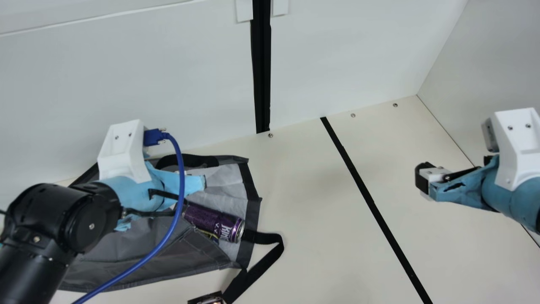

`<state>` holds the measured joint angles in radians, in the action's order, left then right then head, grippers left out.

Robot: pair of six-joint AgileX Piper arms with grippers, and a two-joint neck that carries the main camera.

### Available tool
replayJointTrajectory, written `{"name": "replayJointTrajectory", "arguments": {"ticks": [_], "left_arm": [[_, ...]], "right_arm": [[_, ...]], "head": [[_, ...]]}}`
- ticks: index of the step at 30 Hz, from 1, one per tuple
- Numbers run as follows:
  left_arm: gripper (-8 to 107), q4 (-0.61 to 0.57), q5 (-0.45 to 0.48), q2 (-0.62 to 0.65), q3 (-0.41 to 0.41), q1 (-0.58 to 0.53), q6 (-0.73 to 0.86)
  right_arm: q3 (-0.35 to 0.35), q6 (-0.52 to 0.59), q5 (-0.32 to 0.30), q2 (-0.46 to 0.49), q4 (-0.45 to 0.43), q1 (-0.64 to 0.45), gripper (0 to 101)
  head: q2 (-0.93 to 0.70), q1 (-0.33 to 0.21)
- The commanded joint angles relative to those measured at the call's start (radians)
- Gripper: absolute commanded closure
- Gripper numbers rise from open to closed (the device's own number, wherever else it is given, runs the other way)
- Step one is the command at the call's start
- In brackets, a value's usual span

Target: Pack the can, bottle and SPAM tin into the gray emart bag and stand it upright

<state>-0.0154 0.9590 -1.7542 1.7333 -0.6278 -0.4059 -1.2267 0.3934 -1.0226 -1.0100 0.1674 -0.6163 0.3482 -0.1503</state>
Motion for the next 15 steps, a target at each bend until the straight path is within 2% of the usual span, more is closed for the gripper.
{"name": "replayJointTrajectory", "arguments": {"ticks": [1, 13, 15], "left_arm": [[107, 0.0, 0.0, 0.0, 0.0, 0.0, 0.0], [107, 0.0, 0.0, 0.0, 0.0, 0.0, 0.0], [107, 0.0, 0.0, 0.0, 0.0, 0.0, 0.0]], "right_arm": [[-0.015, -0.044, -0.033, 0.006, -0.041, 0.002, 6], [-0.097, -0.176, -0.189, 0.052, -0.142, 0.026, 6], [-0.096, -0.194, -0.197, 0.058, -0.148, 0.03, 6]], "head": [[0.001, -0.024], [0.001, -0.024], [0.001, -0.024]]}}
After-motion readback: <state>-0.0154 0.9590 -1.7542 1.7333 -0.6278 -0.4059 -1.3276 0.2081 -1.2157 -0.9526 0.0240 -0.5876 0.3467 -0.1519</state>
